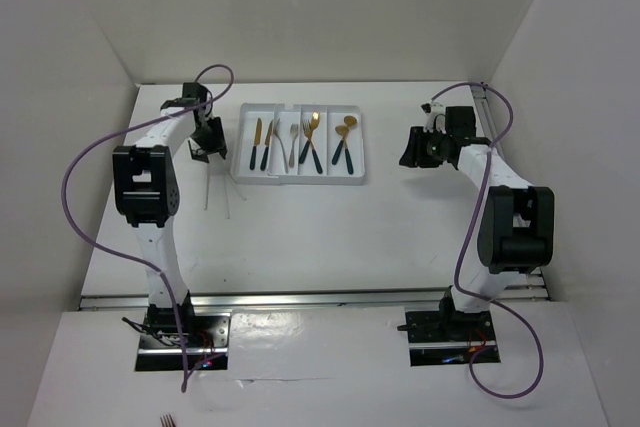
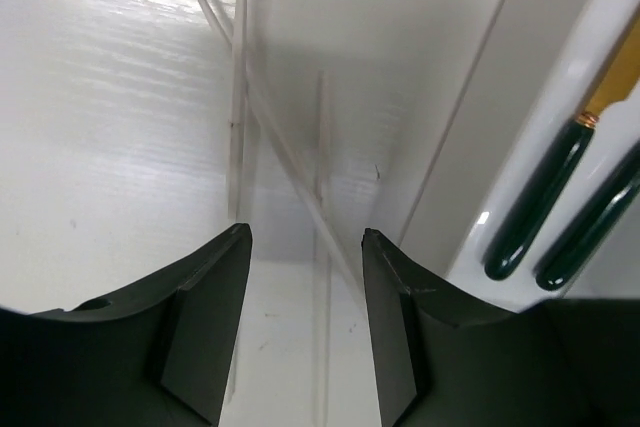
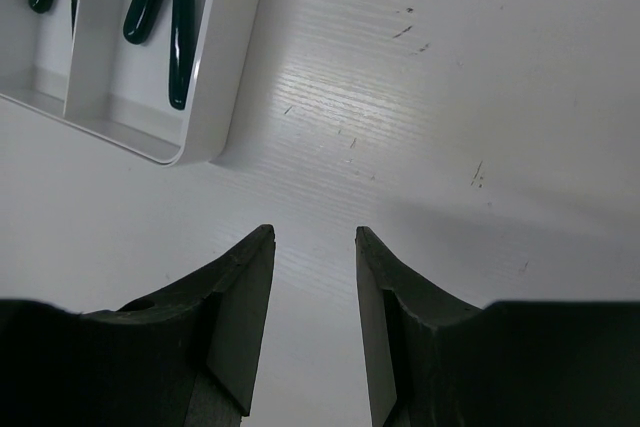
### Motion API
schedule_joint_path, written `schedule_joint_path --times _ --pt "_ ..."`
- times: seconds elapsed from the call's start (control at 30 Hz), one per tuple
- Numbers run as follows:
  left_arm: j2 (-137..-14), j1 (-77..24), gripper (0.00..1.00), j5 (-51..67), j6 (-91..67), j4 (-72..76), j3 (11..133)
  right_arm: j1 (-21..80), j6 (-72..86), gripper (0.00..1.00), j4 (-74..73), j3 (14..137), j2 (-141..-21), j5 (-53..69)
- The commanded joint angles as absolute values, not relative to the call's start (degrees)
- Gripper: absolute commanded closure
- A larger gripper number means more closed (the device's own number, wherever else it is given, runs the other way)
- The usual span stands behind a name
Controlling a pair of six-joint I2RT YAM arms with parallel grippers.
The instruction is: Sort the eating utensils into containers
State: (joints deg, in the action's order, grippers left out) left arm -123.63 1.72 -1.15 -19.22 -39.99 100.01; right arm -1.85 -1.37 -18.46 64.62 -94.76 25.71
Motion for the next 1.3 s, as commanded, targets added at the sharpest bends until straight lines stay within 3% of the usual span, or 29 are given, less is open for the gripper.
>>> schedule_joint_path --times 0.0,0.6,0.9,1.0,1.03,1.07,1.17,1.27 --pt "-118.13 1.05 0.39 -3.87 -17.49 -38.77 99.05 -1.49 -1.32 0.54 -17.49 67.41 -94.75 26.28" --pt "-126.38 1.05 0.30 -7.03 -18.63 -41.40 103.97 -1.49 -1.32 0.54 -17.49 66.88 -94.22 26.28" --pt "-129.55 1.05 0.34 -4.32 -19.15 -41.40 104.60 -1.49 -1.85 0.54 -18.02 67.41 -94.75 25.76" --pt "-129.03 1.05 0.51 -2.73 -19.16 -39.56 102.58 -1.49 -1.85 0.54 -18.02 67.41 -94.75 25.75" --pt "-129.02 1.05 0.59 -1.68 -19.16 -39.03 101.96 -1.49 -1.85 0.54 -18.02 67.41 -94.75 25.75" --pt "-129.02 1.05 0.76 -1.15 -19.68 -39.02 101.95 -1.49 -1.85 0.54 -18.02 67.41 -94.75 25.75" --pt "-129.55 1.05 0.98 0.00 -19.69 -39.02 100.73 -1.49 -1.85 0.54 -18.02 67.41 -94.75 25.75" --pt "-129.55 1.05 1.00 0.00 -19.69 -39.02 99.59 -1.49 -1.85 0.54 -18.02 67.41 -94.75 25.75"
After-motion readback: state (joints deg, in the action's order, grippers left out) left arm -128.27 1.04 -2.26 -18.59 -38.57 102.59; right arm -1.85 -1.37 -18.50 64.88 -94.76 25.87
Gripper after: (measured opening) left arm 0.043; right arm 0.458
